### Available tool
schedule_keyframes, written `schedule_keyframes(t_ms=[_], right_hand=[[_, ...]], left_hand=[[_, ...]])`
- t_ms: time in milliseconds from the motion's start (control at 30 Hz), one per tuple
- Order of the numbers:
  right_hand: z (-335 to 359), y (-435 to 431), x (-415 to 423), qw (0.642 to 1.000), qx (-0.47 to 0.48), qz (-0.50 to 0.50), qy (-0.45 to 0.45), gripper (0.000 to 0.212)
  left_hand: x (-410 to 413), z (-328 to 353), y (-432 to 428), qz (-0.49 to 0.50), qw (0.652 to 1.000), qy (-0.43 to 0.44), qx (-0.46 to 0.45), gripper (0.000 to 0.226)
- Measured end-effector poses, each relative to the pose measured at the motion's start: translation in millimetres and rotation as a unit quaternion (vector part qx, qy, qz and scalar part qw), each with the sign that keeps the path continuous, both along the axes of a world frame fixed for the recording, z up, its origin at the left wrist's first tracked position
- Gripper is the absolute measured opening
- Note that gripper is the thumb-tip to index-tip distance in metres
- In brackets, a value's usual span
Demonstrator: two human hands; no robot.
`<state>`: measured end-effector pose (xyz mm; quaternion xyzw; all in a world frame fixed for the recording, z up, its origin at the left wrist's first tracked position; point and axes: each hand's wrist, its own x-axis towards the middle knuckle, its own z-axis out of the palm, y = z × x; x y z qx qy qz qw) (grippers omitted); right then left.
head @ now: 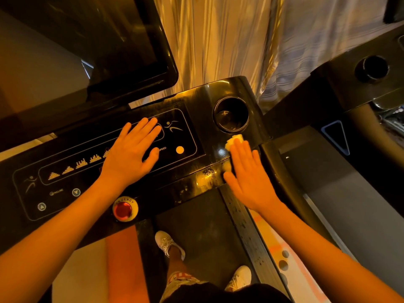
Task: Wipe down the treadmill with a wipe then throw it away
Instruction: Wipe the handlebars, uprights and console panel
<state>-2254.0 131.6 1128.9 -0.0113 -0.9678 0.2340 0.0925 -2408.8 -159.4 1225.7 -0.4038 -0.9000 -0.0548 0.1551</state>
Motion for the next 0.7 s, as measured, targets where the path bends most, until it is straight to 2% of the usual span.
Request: schedule_keyframes(t_ms=[100,167,300,433,600,700], right_hand=[[0.9,-4.7,-2.0,0.994,-0.063,-0.084,-0.013,0.074],[1.8,-24.0,1.8,0.993,-0.089,-0.07,-0.013,0.078],[1.1,-12.9,1.6,0.999,-0.032,-0.016,-0.009,0.073],[8.0,15.8,-19.5,0.99,-0.078,-0.116,-0.026,0.065],[6.0,-9.0,2.1,0.999,-0.049,0.001,0.001,0.069],[1.7,9.8,-9.4,0.999,-0.032,-0.023,0.0,0.063]], left_hand=[[-1.5,-0.8,-1.8,0.0,1.0,0.006,-0.007,0.058],[-2.1,-1.6,-1.5,0.0,1.0,0.008,-0.016,0.059],[-2.6,-1.7,-1.2,-0.002,1.0,0.009,-0.018,0.059],[-1.5,-1.7,-1.2,0.0,1.0,0.011,-0.013,0.058],[-1.5,-2.3,-0.2,0.0,1.0,0.009,-0.007,0.058],[-1.1,-2.7,-0.8,-0.001,1.0,0.012,-0.006,0.057]])
